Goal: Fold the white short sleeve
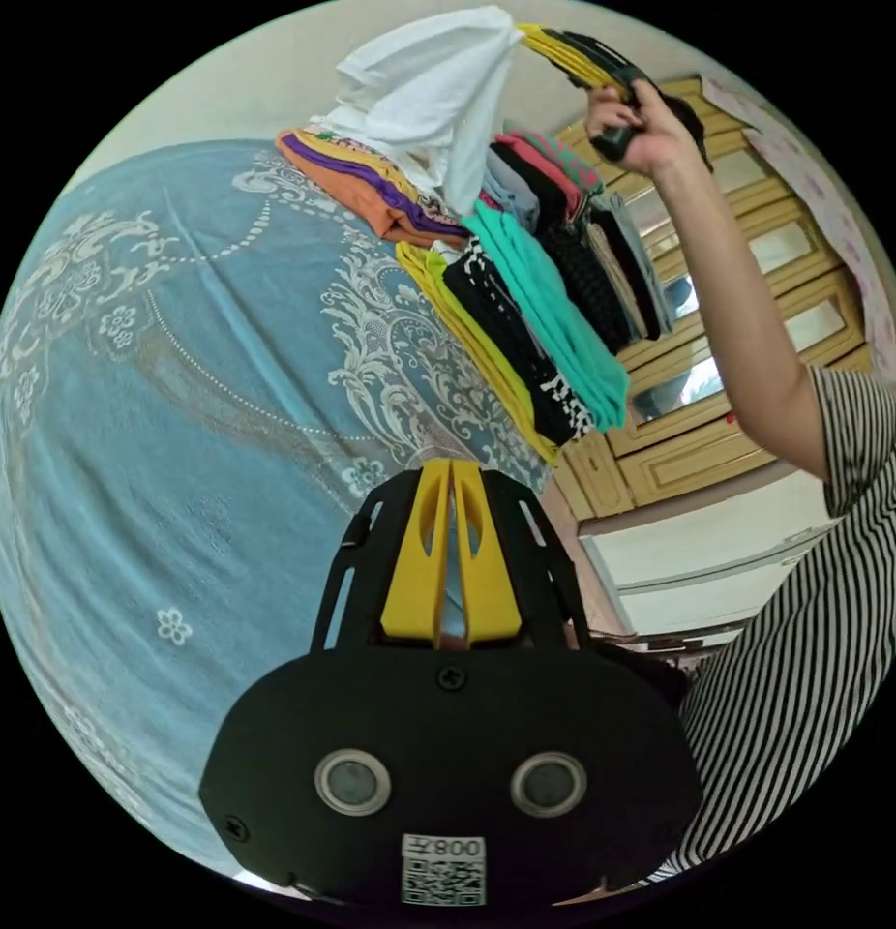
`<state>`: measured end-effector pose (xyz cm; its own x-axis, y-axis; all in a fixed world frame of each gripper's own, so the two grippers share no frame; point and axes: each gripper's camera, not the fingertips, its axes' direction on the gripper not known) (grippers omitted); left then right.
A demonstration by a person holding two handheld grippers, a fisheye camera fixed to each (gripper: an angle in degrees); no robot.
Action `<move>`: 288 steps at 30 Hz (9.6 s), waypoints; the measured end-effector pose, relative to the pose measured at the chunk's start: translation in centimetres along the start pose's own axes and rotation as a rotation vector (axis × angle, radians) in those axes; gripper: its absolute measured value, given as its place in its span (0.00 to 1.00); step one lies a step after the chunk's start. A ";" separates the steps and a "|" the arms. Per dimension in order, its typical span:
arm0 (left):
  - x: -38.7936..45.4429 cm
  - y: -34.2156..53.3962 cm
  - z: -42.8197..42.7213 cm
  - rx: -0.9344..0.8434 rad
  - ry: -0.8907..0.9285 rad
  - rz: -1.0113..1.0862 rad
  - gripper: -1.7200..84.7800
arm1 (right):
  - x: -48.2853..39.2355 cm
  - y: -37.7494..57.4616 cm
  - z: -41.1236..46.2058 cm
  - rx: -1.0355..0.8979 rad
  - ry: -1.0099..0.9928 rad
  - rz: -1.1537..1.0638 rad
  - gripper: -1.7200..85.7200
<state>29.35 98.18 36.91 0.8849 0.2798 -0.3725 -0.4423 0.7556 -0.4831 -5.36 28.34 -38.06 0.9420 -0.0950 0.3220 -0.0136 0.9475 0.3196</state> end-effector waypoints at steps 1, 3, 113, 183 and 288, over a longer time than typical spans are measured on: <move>0.2 1.0 -2.4 0.029 0.009 -0.022 0.02 | -1.5 1.0 -0.8 -0.034 -0.041 -0.014 0.02; 0.7 2.6 -6.0 0.064 0.004 -0.046 0.02 | -3.7 2.7 -2.2 -0.059 -0.095 -0.022 0.02; 14.5 -15.4 -111.8 0.874 -0.152 -0.182 0.05 | -15.1 -0.2 7.1 -0.163 -0.441 -0.044 0.02; -44.0 -46.3 -97.8 0.188 -0.477 -0.420 0.06 | -14.6 -17.7 85.3 -0.886 0.328 -0.521 0.09; -16.3 39.9 -101.7 0.401 -0.156 -0.942 0.12 | 13.5 24.8 24.4 -0.754 0.216 0.343 0.09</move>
<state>-17.59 63.60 -56.90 0.8685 -0.4754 0.1402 0.4954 0.8414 -0.2157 -1.16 43.09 -4.03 0.9707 0.2220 0.0915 -0.1550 0.8702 -0.4676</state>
